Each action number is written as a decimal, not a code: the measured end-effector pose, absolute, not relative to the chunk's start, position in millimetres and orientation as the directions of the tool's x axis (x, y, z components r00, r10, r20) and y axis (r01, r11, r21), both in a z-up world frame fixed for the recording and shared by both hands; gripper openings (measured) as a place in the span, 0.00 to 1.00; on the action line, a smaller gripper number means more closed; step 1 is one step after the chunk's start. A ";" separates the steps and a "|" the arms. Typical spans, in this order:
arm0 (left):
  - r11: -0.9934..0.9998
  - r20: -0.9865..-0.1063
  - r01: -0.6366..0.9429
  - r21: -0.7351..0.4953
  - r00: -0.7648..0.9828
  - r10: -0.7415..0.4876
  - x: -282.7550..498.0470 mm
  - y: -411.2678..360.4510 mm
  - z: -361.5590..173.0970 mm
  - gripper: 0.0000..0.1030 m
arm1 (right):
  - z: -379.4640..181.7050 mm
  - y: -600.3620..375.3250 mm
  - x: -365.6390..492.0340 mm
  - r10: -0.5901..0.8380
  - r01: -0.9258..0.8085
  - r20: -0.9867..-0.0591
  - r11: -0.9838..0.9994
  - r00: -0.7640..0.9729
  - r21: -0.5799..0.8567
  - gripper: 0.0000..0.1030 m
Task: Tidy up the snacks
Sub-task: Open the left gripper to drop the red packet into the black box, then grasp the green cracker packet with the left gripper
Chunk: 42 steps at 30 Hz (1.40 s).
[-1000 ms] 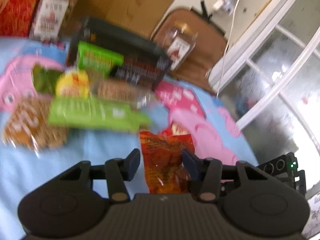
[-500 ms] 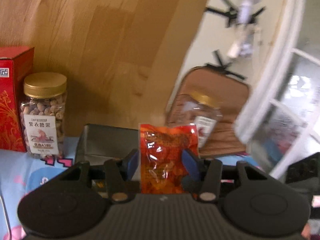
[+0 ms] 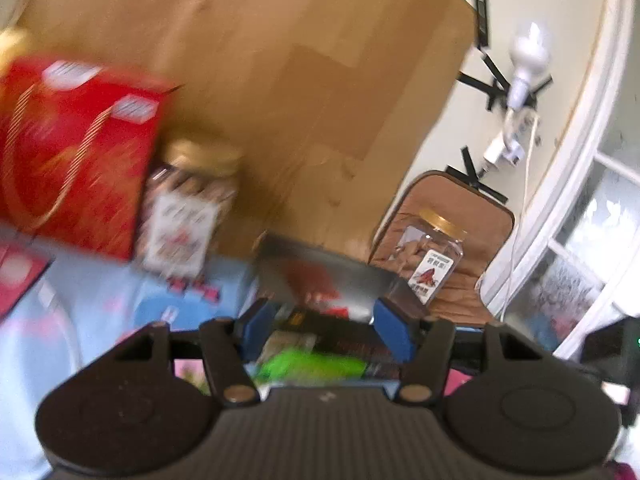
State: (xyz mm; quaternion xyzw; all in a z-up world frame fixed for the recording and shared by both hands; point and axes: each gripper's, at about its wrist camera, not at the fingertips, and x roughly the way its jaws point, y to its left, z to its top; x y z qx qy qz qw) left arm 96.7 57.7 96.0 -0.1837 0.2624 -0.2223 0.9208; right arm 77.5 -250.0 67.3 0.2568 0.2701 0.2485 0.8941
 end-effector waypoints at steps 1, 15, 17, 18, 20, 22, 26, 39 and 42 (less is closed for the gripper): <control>0.831 -0.405 0.290 -0.475 0.766 -0.499 87.8 67.7 89.0 0.56 | 66.1 -241.8 78.5 0.576 -0.300 -0.380 0.759 0.724 0.577 0.40; 0.849 -0.461 0.131 -0.512 0.792 -0.400 12.1 148.8 42.8 0.56 | 46.4 -119.5 94.5 0.316 -0.554 -0.558 0.766 0.767 -0.327 0.26; 0.847 -0.456 0.129 -0.516 0.795 -0.399 10.2 151.3 43.4 0.56 | 57.0 -123.7 85.7 0.342 -0.552 -0.542 0.783 0.768 -0.287 0.21; 0.844 -0.452 0.131 -0.520 0.796 -0.402 9.7 152.3 43.6 0.56 | 67.2 -128.8 80.2 0.367 -0.545 -0.517 0.801 0.773 -0.246 0.21; 0.834 -0.442 0.136 -0.534 0.796 -0.413 10.5 153.1 43.7 0.60 | 87.1 -144.9 61.1 0.449 -0.550 -0.480 0.830 0.754 -0.087 0.19; 0.820 -0.436 0.142 -0.555 0.790 -0.432 12.6 152.1 42.0 0.64 | 102.0 -159.5 50.5 0.555 -0.568 -0.446 0.814 0.703 0.118 0.17; 0.753 -0.407 0.183 -0.632 0.749 -0.523 14.6 148.8 34.0 0.73 | 89.3 -188.7 38.3 0.725 -0.521 -0.395 0.684 0.564 0.511 0.18; 0.779 -0.502 0.224 -0.586 0.654 -0.566 -13.8 116.0 5.9 0.66 | 13.2 -207.9 -1.6 0.742 -0.304 -0.464 0.640 0.485 0.706 0.23; 0.795 -0.521 0.239 -0.557 0.645 -0.559 -14.6 106.0 7.5 0.66 | 13.0 -206.1 -7.4 0.725 -0.326 -0.476 0.665 0.499 0.672 0.35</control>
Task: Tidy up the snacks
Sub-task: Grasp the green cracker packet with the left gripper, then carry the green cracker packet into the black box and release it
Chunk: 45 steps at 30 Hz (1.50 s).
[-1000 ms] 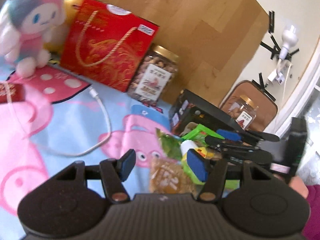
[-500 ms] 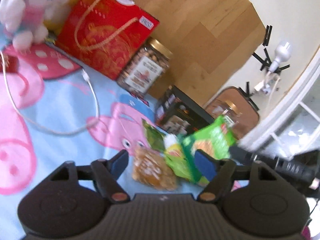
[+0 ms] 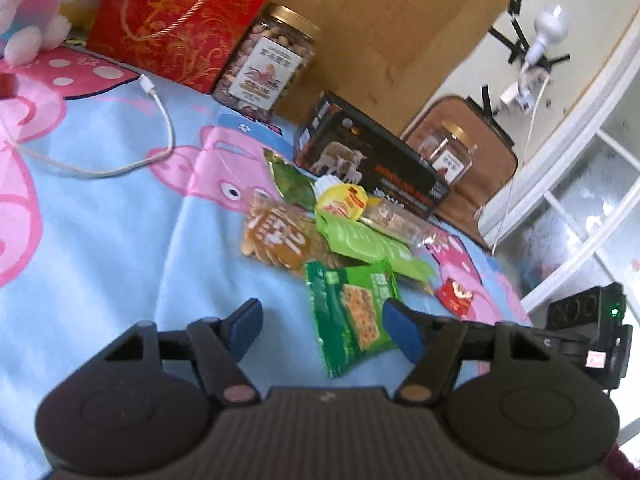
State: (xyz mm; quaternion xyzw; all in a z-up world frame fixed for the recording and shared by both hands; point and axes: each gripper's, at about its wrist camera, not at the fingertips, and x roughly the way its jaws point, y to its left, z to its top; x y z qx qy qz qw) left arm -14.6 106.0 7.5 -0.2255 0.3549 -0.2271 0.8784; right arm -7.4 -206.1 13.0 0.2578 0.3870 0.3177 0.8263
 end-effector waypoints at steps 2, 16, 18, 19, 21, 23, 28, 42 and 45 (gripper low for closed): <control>0.794 -0.532 0.248 -0.555 0.628 -0.568 -11.5 99.2 7.8 0.60 | 10.5 -207.4 -9.5 0.711 -0.343 -0.473 0.681 0.520 0.646 0.42; 0.811 -0.503 0.307 -0.499 0.660 -0.559 -3.3 84.0 42.1 0.34 | 33.6 -182.8 -18.7 0.685 -0.566 -0.478 0.727 0.550 0.389 0.28; 0.813 -0.471 0.351 -0.464 0.680 -0.562 9.5 76.6 63.7 0.33 | 47.6 -188.7 -11.2 0.681 -0.571 -0.432 0.732 0.591 0.372 0.28; 0.817 -0.463 0.366 -0.445 0.687 -0.560 19.0 70.8 73.2 0.33 | 53.8 -192.0 -4.7 0.674 -0.567 -0.413 0.738 0.612 0.366 0.28; 0.823 -0.443 0.400 -0.403 0.702 -0.558 41.8 55.5 89.8 0.33 | 62.2 -197.2 9.7 0.648 -0.547 -0.388 0.762 0.656 0.348 0.28; 0.829 -0.428 0.425 -0.363 0.714 -0.554 71.7 35.1 103.7 0.33 | 69.6 -200.3 33.6 0.606 -0.513 -0.373 0.794 0.702 0.326 0.28; 0.851 -0.431 0.432 -0.299 0.735 -0.524 143.0 -12.5 117.4 0.33 | 76.4 -217.8 102.4 0.507 -0.386 -0.377 0.853 0.775 0.352 0.28; 0.824 -0.432 0.436 -0.363 0.705 -0.563 134.0 -7.8 92.5 0.44 | 52.5 -275.6 102.1 0.472 -0.224 -0.379 0.811 0.796 0.540 0.43; 0.813 -0.474 0.399 -0.423 0.667 -0.574 123.7 4.4 75.9 0.49 | 28.7 -288.0 92.5 0.538 -0.168 -0.403 0.729 0.741 0.664 0.44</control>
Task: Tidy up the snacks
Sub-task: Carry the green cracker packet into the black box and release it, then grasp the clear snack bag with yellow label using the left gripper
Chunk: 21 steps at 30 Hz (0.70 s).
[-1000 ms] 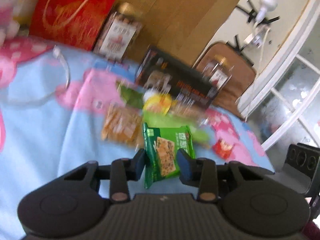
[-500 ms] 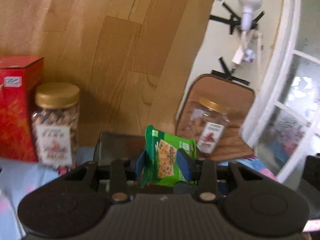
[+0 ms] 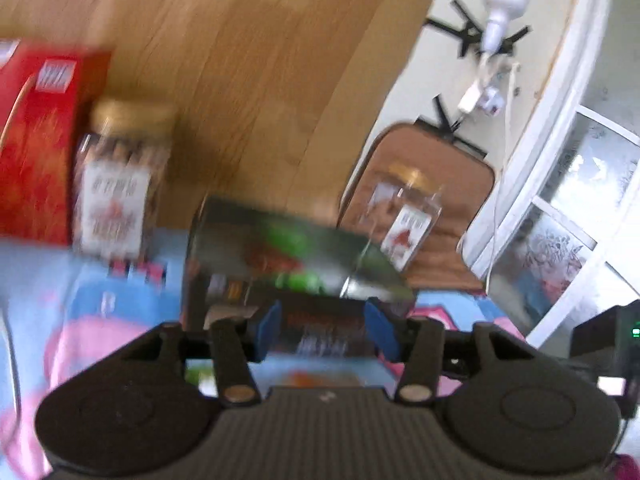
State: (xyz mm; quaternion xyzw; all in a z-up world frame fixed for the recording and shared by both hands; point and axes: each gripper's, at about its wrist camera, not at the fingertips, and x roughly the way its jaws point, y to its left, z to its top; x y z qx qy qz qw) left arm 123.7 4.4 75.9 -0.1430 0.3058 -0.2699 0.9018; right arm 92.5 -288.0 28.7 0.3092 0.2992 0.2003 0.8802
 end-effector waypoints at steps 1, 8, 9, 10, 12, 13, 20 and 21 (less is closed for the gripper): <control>0.815 -0.508 0.369 -0.446 0.646 -0.570 126.3 6.7 68.3 0.51 | 23.6 -286.4 91.6 0.553 -0.149 -0.414 0.709 0.723 0.689 0.44; 0.803 -0.601 0.308 -0.509 0.540 -0.589 135.8 3.6 40.4 0.50 | -8.2 -264.0 103.4 0.630 -0.087 -0.474 0.652 0.616 0.754 0.40; 0.811 -0.605 0.317 -0.491 0.545 -0.580 132.7 -0.4 40.9 0.50 | -7.4 -262.9 99.9 0.630 -0.090 -0.464 0.647 0.623 0.757 0.37; 0.813 -0.607 0.329 -0.481 0.544 -0.579 130.9 -4.0 41.4 0.52 | -6.2 -262.7 97.5 0.631 -0.097 -0.460 0.647 0.625 0.756 0.36; 0.808 -0.606 0.349 -0.475 0.536 -0.588 126.5 -12.4 41.9 0.54 | -2.1 -265.9 91.0 0.629 -0.109 -0.446 0.646 0.636 0.756 0.32; 0.802 -0.604 0.360 -0.476 0.530 -0.596 123.9 -16.0 41.7 0.56 | -0.6 -267.9 85.6 0.620 -0.115 -0.446 0.657 0.646 0.745 0.32; 0.787 -0.577 0.391 -0.477 0.536 -0.616 105.5 -32.6 37.7 0.63 | -12.3 -299.7 48.5 0.600 -0.097 -0.401 0.628 0.693 0.772 0.31; 0.797 -0.578 0.393 -0.460 0.549 -0.604 103.2 -33.0 37.5 0.63 | -13.1 -303.2 42.4 0.586 -0.090 -0.404 0.636 0.703 0.767 0.31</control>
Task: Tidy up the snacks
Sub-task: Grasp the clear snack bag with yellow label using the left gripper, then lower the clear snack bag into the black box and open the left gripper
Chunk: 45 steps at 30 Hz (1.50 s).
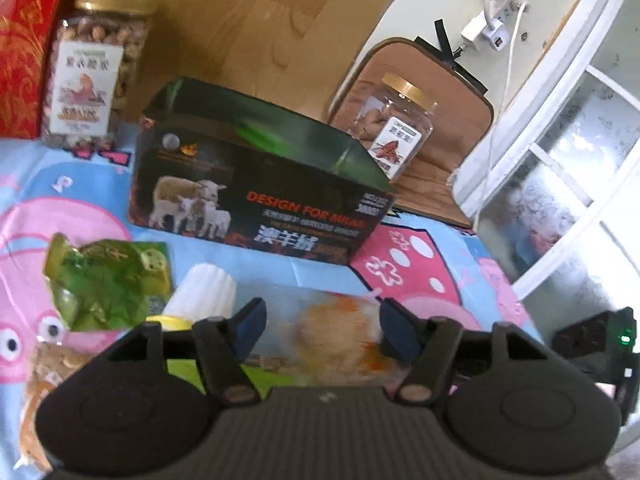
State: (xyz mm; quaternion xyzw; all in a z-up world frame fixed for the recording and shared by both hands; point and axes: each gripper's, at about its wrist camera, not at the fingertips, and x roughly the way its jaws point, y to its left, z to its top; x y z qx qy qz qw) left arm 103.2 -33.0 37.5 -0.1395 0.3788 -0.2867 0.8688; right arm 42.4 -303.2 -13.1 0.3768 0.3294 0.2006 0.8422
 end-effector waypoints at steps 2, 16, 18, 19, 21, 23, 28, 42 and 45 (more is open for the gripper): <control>0.798 -0.588 0.392 -0.457 0.540 -0.602 102.4 -33.4 35.5 0.67 | -14.0 -306.9 34.2 0.573 -0.091 -0.403 0.647 0.714 0.757 0.30; 0.746 -0.515 0.500 -0.440 0.540 -0.665 97.1 -38.7 74.8 0.40 | 13.5 -308.1 36.7 0.603 -0.203 -0.289 0.615 0.743 0.762 0.29; 0.761 -0.486 0.500 -0.412 0.586 -0.648 106.1 -33.4 92.1 0.40 | 32.2 -299.3 47.8 0.598 -0.250 -0.267 0.639 0.756 0.727 0.29; 0.773 -0.480 0.492 -0.400 0.606 -0.634 113.3 -31.6 99.0 0.40 | 41.2 -293.0 56.3 0.593 -0.270 -0.260 0.657 0.762 0.704 0.29; 0.799 -0.472 0.469 -0.376 0.645 -0.601 130.1 -28.6 107.8 0.40 | 52.3 -280.5 76.4 0.584 -0.297 -0.258 0.685 0.770 0.665 0.29; 0.820 -0.475 0.432 -0.376 0.670 -0.570 153.5 -22.8 110.6 0.40 | 58.3 -268.2 103.6 0.579 -0.306 -0.262 0.701 0.772 0.645 0.29; 0.874 -0.514 0.328 -0.358 0.712 -0.477 200.5 -18.9 100.6 0.41 | 53.5 -239.3 156.8 0.548 -0.299 -0.304 0.752 0.780 0.588 0.31; 0.840 -0.382 0.361 -0.405 0.768 -0.515 135.9 35.0 102.4 0.52 | 59.8 -232.4 80.1 0.542 -0.383 -0.267 0.795 0.797 0.471 0.51; 0.825 -0.398 0.321 -0.465 0.757 -0.519 114.4 56.0 85.2 0.52 | 44.9 -199.2 66.1 0.576 -0.443 -0.390 0.811 0.719 0.382 0.52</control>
